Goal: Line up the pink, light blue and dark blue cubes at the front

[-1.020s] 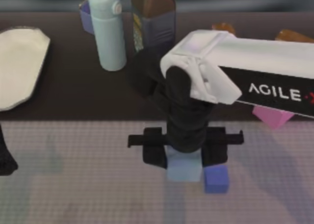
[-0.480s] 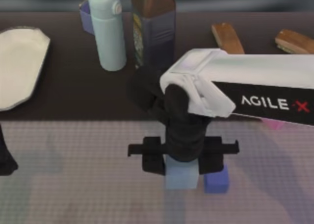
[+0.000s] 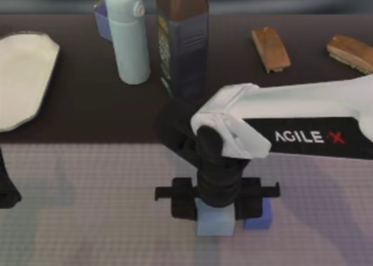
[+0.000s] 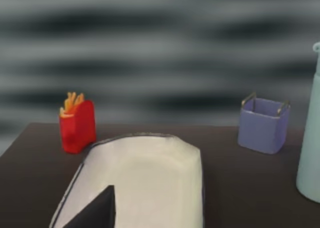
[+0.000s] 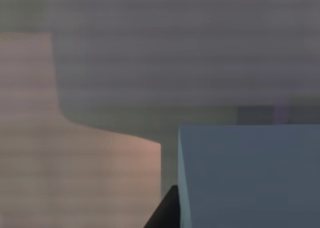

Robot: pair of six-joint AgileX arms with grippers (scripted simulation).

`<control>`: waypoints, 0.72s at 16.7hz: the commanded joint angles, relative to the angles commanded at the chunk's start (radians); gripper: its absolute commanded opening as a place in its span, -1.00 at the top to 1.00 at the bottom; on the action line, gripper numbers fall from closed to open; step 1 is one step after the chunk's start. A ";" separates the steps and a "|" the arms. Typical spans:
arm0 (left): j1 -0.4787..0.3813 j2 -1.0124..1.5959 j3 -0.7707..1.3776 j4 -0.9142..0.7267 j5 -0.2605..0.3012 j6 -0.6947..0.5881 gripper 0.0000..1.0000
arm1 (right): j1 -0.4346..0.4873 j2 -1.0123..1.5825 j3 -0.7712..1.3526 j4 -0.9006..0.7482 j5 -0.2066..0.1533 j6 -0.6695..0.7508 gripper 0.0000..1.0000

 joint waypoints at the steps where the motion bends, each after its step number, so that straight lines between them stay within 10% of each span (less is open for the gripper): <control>1: 0.000 0.000 0.000 0.000 0.000 0.000 -1.00 | 0.000 0.000 0.000 0.000 0.000 0.000 0.85; 12: 0.000 0.000 0.000 0.000 0.000 0.000 -1.00 | 0.000 0.000 0.000 0.000 0.000 0.000 -0.81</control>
